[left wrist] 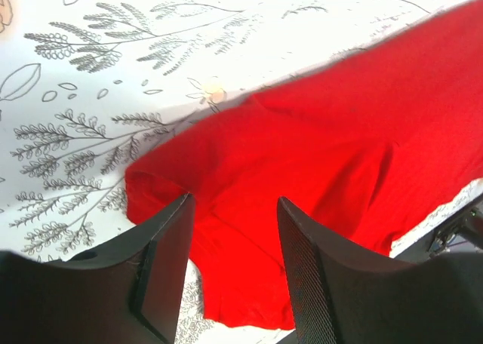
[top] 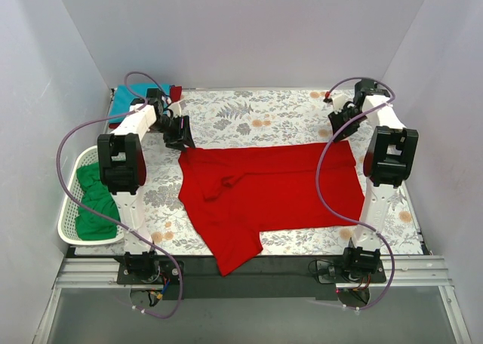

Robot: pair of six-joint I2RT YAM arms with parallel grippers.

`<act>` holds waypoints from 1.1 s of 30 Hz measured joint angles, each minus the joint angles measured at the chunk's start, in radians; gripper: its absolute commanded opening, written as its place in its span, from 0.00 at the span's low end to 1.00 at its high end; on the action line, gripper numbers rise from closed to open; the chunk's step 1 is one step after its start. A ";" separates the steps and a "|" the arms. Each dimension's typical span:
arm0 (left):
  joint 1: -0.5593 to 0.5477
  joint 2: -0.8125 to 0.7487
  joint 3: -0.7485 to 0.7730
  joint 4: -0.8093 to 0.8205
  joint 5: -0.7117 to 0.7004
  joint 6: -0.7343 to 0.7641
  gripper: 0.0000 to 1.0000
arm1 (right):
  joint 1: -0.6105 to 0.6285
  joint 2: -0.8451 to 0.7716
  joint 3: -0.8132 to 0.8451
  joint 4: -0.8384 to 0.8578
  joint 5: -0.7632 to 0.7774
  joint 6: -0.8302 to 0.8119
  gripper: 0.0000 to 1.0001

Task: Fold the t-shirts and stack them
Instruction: Fold the tshirt

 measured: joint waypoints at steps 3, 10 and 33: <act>0.000 0.025 0.008 0.006 -0.015 -0.012 0.47 | 0.013 0.002 0.000 0.000 -0.006 0.000 0.30; 0.000 0.051 0.008 0.006 -0.037 -0.023 0.40 | 0.055 0.023 0.000 0.001 -0.004 0.001 0.28; 0.006 0.044 -0.086 0.047 -0.158 -0.022 0.00 | 0.059 0.049 -0.032 0.043 0.087 0.016 0.28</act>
